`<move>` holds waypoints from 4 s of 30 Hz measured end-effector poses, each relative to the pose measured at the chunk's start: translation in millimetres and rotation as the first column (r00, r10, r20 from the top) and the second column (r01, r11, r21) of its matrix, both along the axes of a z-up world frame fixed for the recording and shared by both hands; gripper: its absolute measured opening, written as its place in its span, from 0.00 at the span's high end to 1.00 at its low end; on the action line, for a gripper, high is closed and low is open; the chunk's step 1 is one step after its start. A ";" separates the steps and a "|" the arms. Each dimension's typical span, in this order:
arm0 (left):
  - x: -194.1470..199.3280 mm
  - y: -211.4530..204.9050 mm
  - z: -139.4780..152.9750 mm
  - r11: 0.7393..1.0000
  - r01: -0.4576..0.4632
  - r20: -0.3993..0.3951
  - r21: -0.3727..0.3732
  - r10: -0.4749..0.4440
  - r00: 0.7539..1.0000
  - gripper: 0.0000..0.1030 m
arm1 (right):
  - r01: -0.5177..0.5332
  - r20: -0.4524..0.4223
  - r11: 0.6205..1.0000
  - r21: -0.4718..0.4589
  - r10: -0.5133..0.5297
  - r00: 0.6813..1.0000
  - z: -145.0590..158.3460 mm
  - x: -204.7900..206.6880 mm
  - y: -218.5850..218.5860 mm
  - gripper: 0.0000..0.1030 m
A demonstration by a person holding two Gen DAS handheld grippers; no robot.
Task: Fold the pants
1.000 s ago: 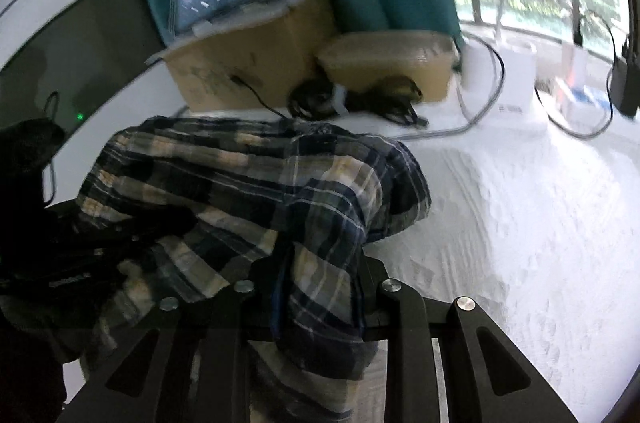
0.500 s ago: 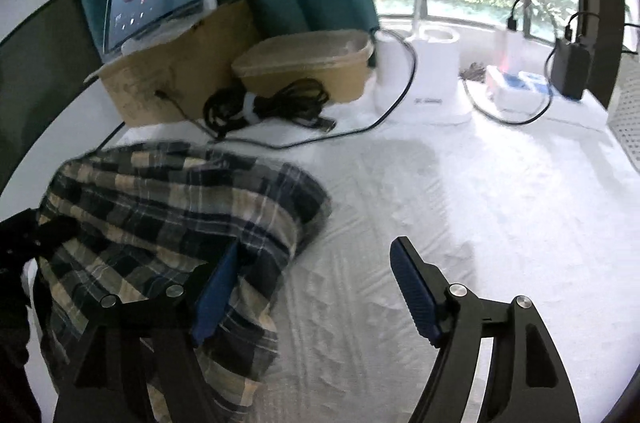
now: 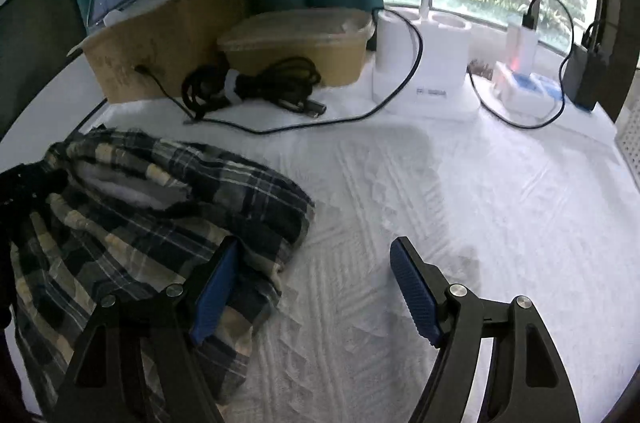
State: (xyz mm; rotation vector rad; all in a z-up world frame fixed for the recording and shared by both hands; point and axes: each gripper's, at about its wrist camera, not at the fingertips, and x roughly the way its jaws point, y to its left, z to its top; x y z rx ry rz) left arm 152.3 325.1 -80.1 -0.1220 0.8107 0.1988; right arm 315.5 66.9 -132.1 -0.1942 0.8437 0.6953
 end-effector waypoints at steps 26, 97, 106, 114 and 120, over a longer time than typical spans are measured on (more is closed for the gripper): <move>-49.7 -34.6 -10.5 0.999 0.020 -0.050 0.031 -0.018 0.999 0.32 | -0.046 0.011 0.998 -0.040 0.047 0.999 4.5 -54.3 -6.2 0.25; -94.0 -201.9 30.3 0.977 0.210 0.073 -0.031 -0.208 0.975 0.30 | 0.152 0.040 0.985 0.077 -0.155 0.987 28.6 -154.9 -199.2 0.24; -97.2 -254.5 36.3 0.962 0.272 0.127 0.001 -0.270 0.955 0.30 | 0.200 0.072 0.976 0.085 -0.206 0.976 37.0 -166.8 -245.3 0.24; -109.2 -284.8 53.1 0.964 0.265 0.179 0.034 -0.267 0.947 0.30 | 0.194 0.109 0.975 0.106 -0.206 0.973 51.5 -178.3 -272.3 0.24; -119.7 -306.9 78.5 0.957 0.273 0.242 0.095 -0.289 0.926 0.30 | 0.198 0.170 0.969 0.149 -0.222 0.960 79.3 -191.3 -294.9 0.24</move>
